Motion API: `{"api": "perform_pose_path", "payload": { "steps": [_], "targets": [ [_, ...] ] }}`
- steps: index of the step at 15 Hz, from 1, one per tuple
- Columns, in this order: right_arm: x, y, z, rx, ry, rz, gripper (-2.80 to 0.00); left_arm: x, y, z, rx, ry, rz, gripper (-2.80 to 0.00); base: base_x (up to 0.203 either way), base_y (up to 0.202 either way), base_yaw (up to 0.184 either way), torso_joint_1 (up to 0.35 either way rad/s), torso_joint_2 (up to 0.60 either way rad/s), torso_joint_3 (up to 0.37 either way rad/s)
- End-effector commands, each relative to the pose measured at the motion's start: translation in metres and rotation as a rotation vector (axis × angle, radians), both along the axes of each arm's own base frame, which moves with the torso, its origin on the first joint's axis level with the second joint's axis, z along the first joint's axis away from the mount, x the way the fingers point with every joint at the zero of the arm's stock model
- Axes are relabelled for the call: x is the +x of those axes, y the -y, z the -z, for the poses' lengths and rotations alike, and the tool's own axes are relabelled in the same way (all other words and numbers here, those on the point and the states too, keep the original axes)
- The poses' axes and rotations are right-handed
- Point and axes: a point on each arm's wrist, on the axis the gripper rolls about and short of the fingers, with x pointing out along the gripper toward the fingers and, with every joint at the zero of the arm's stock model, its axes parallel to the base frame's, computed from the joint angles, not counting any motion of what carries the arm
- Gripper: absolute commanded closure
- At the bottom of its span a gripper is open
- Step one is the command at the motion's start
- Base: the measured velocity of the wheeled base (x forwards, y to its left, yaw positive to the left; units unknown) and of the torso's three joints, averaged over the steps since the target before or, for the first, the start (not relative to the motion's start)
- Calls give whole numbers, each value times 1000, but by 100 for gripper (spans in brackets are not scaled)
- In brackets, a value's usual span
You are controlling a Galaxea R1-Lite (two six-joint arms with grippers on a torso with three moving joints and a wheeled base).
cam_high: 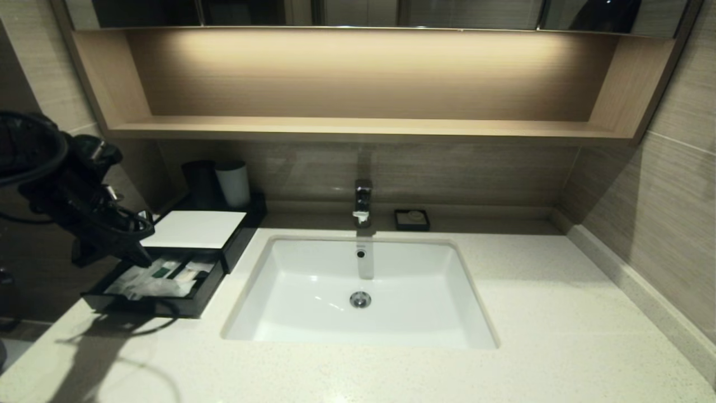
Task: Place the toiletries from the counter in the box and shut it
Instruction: Place the bathroom toiletry into the drawer, then close the drawer
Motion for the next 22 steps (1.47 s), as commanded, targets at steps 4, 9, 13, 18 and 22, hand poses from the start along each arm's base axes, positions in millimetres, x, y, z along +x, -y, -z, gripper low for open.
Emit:
{"api": "perform_pose_path", "payload": {
  "steps": [4,9,13,18,22],
  "targets": [
    [0,0,0,1,-1,0,0,-36,-9,-18,-12,-42,-50,0,0,0,0,0,0,0],
    [0,0,0,1,-1,0,0,-59,-8,-2,-27,-138,-68,0,0,0,0,0,0,0],
    [0,0,0,1,-1,0,0,-61,-8,15,-44,-207,-65,0,0,0,0,0,0,0],
    [0,0,0,1,0,0,0,-46,-12,37,-55,-247,-66,0,0,0,0,0,0,0],
    [0,0,0,1,-1,0,0,-36,-15,51,-56,-261,-66,0,0,0,0,0,0,0]
  ]
}}
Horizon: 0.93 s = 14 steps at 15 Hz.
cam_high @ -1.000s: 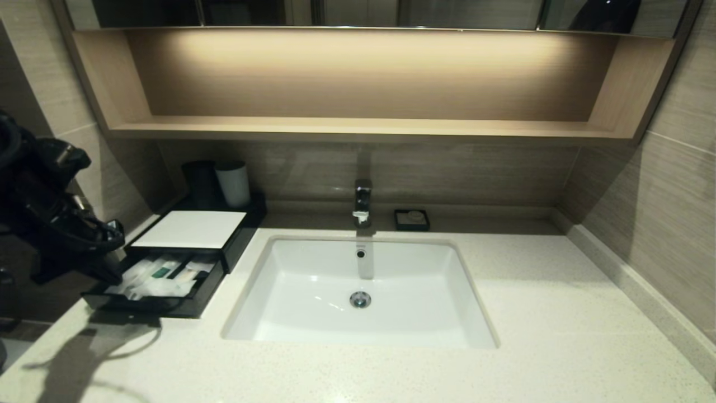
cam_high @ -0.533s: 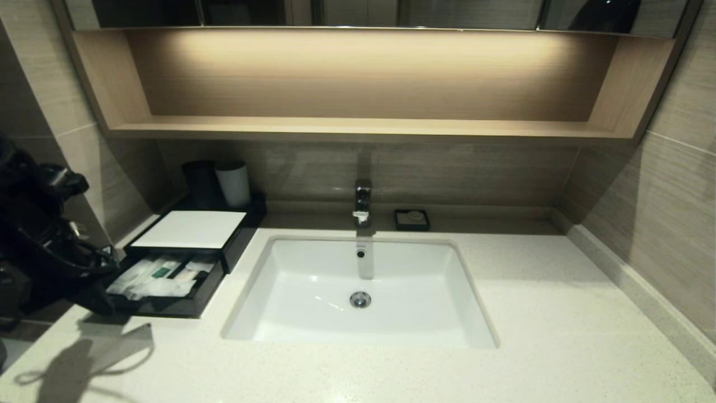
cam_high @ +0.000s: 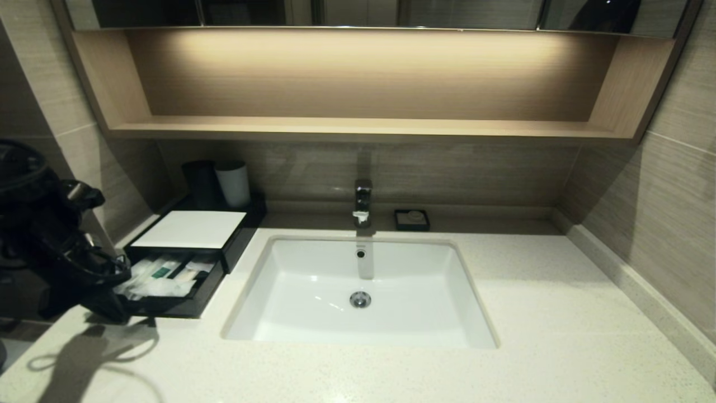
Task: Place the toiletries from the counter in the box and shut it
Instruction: Close the drawer
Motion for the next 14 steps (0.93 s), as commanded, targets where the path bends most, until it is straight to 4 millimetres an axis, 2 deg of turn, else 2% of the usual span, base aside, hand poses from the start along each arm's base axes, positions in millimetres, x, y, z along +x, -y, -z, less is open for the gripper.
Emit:
{"api": "perform_pose_path", "payload": {
  "steps": [1,4,14],
  "targets": [
    [0,0,0,1,-1,0,0,7,-2,13,-7,-29,-3,0,0,0,0,0,0,0],
    [0,0,0,1,-2,0,0,13,-4,22,4,-32,-5,0,0,0,0,0,0,0],
    [0,0,0,1,-1,0,0,24,-8,27,21,24,-5,0,0,0,0,0,0,0]
  ]
}}
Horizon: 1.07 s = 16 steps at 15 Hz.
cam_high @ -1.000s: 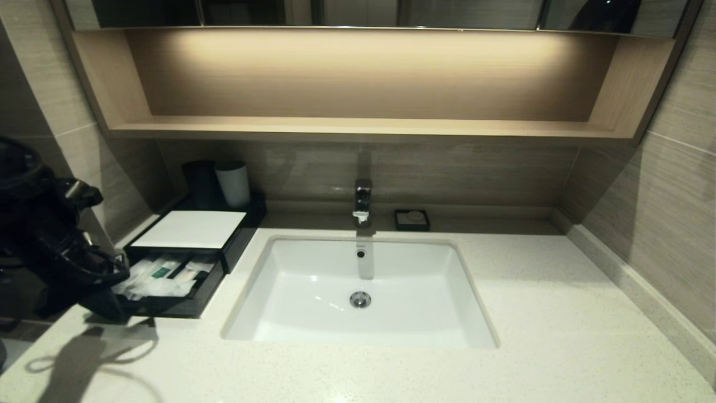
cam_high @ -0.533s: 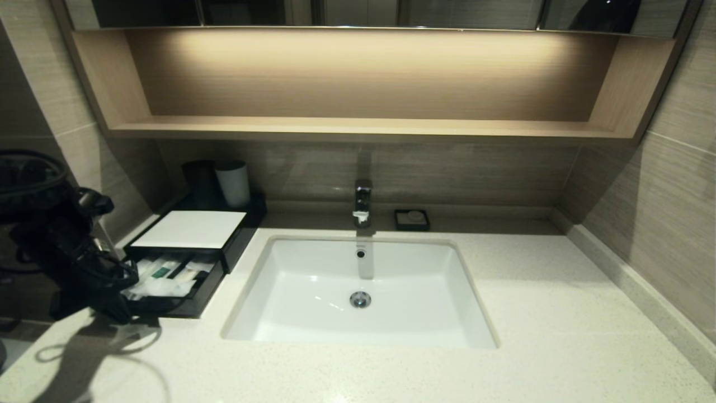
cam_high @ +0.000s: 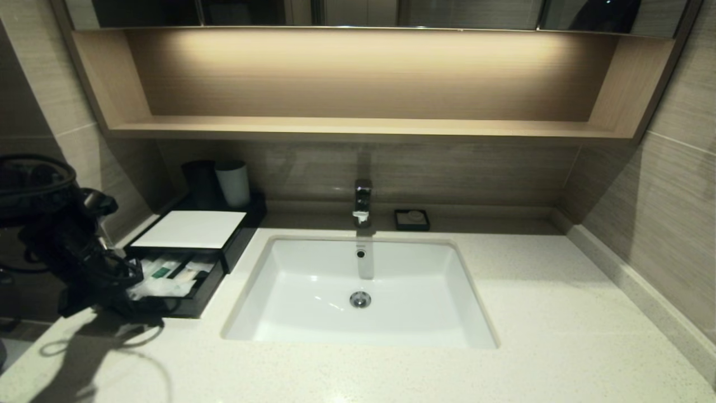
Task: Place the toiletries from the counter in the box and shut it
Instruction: Close the drawer
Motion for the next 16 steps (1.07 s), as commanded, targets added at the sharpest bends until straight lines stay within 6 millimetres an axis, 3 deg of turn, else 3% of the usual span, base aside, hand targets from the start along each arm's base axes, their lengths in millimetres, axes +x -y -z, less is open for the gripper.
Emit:
{"api": "perform_pose_path", "payload": {
  "steps": [1,16],
  "targets": [
    [0,0,0,1,-1,0,0,2,-1,1,0,5,-3,0,0,0,0,0,0,0],
    [0,0,0,1,0,0,0,11,1,-6,17,74,5,0,0,0,0,0,0,0]
  ]
}}
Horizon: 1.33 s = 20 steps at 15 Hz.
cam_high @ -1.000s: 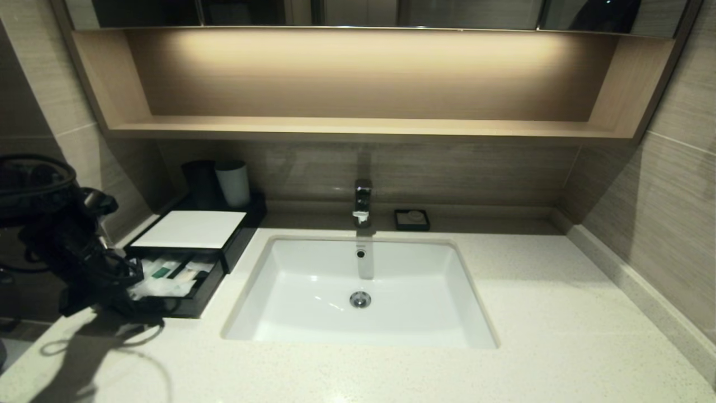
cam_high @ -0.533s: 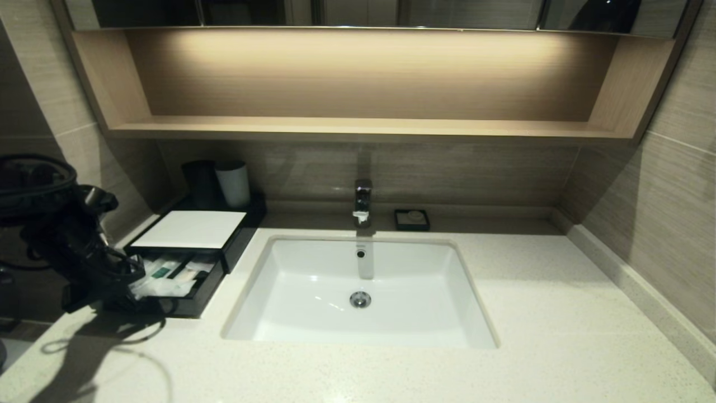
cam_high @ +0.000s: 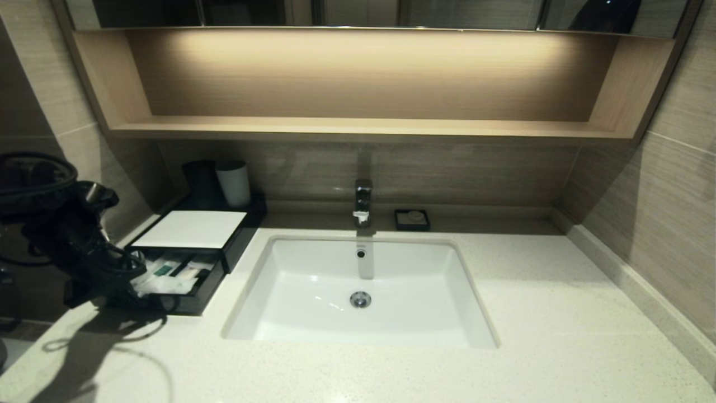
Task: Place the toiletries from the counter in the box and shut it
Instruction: Close the drawer
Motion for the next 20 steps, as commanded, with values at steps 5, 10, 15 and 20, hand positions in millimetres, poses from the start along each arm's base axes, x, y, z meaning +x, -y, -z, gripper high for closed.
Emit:
{"api": "perform_pose_path", "payload": {
  "steps": [5,10,15,20],
  "targets": [
    [0,0,0,0,-2,0,0,4,3,-5,2,23,9,0,0,0,0,0,0,0],
    [0,0,0,0,-2,0,0,7,6,-6,6,47,20,0,0,0,0,0,0,0],
    [0,0,0,0,-2,0,0,2,10,-22,18,95,25,0,0,0,0,0,0,0],
    [0,0,0,0,-2,0,0,-14,14,-41,27,119,25,0,0,0,0,0,0,0]
  ]
}}
